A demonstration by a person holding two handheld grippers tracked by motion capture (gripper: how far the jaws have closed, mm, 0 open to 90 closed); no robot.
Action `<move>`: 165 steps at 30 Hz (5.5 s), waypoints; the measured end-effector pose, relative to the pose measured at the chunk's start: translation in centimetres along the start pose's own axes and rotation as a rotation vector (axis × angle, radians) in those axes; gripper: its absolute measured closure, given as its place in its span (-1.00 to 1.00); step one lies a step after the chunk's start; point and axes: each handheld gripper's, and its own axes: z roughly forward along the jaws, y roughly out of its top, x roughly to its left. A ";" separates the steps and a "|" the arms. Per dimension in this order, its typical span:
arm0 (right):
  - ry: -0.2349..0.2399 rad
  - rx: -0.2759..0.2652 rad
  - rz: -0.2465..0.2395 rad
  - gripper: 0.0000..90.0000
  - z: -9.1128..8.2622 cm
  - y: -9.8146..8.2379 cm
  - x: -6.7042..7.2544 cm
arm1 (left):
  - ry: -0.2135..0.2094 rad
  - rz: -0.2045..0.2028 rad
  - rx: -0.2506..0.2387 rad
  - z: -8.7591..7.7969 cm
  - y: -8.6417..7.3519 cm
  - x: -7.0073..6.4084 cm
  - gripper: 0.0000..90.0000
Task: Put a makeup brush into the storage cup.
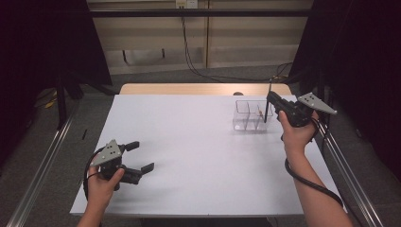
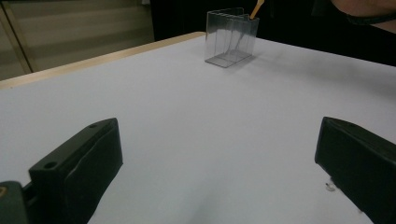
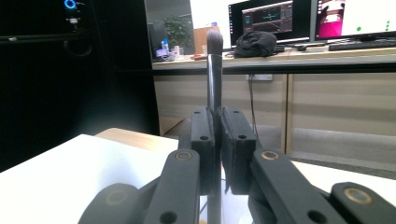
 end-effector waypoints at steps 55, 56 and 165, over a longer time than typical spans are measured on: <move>-0.067 -0.001 -0.018 0.88 2.4 0.9 -2.5 | -0.009 0.001 0.006 0.2 -0.1 0.0 -0.98; -0.067 -0.002 -0.020 0.88 2.4 0.9 -2.5 | -0.008 0.002 0.007 0.2 -0.2 0.0 -0.98; -0.064 0.033 -0.019 0.87 2.6 -1.9 -4.3 | -0.010 -0.007 0.000 0.3 -0.2 -0.2 -0.98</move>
